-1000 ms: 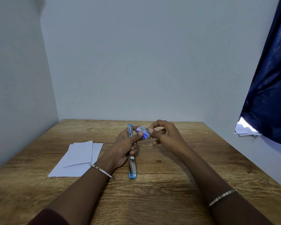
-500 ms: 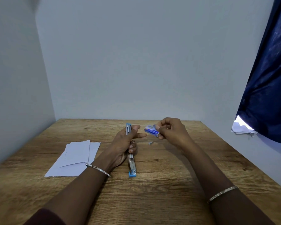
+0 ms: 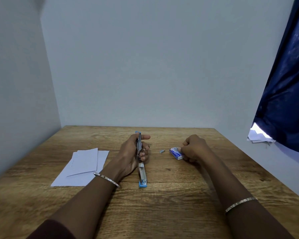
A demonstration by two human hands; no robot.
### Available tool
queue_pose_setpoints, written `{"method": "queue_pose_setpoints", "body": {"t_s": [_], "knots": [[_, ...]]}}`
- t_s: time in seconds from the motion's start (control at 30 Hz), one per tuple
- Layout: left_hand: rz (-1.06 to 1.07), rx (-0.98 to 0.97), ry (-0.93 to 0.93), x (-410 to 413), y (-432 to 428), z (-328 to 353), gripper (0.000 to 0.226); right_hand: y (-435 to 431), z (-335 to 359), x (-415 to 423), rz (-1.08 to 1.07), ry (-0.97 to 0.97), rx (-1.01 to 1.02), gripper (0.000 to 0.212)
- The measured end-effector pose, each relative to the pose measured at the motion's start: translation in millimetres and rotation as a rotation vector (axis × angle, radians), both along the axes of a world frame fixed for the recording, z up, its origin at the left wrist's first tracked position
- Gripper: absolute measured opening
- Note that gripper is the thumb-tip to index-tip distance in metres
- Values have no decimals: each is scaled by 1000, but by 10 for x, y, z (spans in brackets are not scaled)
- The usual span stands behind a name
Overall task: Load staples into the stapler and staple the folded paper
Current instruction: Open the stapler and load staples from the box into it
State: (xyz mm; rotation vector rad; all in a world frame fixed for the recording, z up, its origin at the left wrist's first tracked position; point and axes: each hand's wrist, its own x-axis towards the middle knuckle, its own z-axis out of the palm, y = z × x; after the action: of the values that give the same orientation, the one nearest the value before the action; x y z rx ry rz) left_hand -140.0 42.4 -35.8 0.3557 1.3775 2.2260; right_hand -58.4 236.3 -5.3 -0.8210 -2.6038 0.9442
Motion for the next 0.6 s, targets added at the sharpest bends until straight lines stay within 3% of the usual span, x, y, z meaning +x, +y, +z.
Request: {"method": "queue_pose_setpoints", "body": {"t_s": [0.17, 0.27, 0.4, 0.6], "knots": [[-7, 37, -29, 0, 6, 0, 33, 13, 10, 27, -32, 27, 76, 21], [-32, 78, -60, -12, -4, 0, 34, -3, 54, 35, -39, 228, 100, 22], [-88, 145, -111, -11, -11, 1, 36, -127, 113, 51, 101, 534, -56, 12], [-143, 157, -127, -21, 16, -20, 32, -418, 41, 23, 371, 592, -110, 15]]}}
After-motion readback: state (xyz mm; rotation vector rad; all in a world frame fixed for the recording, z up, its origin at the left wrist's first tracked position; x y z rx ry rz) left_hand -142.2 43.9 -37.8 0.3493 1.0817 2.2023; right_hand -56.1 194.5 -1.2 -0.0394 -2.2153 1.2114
